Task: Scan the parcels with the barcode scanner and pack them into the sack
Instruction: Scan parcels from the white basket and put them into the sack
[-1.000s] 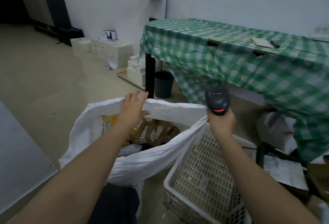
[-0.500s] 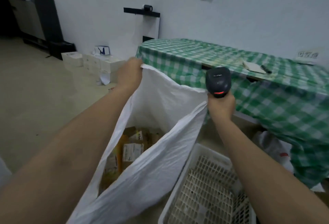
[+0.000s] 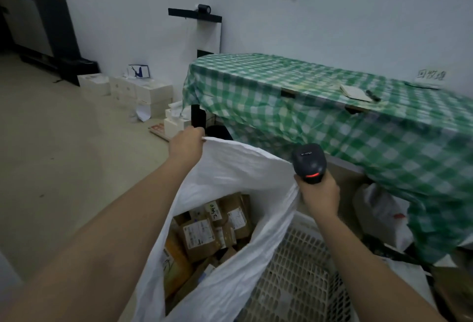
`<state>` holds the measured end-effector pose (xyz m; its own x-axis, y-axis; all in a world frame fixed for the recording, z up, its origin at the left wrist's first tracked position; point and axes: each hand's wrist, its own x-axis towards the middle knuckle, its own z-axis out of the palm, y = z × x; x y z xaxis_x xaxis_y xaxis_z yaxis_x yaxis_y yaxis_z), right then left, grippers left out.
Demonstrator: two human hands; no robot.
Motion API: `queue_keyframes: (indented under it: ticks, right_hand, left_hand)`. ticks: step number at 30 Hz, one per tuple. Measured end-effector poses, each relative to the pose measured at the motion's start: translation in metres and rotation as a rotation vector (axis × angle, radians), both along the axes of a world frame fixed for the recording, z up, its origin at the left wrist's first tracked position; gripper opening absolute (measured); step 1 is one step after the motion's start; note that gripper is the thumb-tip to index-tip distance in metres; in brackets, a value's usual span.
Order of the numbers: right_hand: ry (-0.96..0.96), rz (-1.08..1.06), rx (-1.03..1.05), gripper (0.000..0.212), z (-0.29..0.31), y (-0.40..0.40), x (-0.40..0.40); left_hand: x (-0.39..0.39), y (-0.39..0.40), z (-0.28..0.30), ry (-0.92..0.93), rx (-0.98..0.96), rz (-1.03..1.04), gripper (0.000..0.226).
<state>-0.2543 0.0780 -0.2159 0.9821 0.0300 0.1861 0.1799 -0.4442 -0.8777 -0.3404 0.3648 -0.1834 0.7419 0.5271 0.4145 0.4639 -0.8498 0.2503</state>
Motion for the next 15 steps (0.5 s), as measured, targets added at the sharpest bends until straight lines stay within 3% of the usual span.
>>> queue_keyframes:
  ticks: [5, 9, 15]
  right_hand:
    - [0.019, 0.02, 0.038, 0.046, -0.014, -0.009, -0.025]
    - [0.014, 0.028, 0.037, 0.043, -0.031, 0.005, -0.046]
    - [-0.005, -0.092, -0.159, 0.023, -0.047, 0.0, -0.049]
  left_hand:
    - [-0.01, -0.017, -0.007, -0.033, -0.141, -0.069, 0.026]
    - [-0.026, -0.037, -0.006, -0.076, -0.256, -0.146, 0.047]
    - [-0.063, -0.058, -0.019, -0.089, -0.22, -0.233, 0.055]
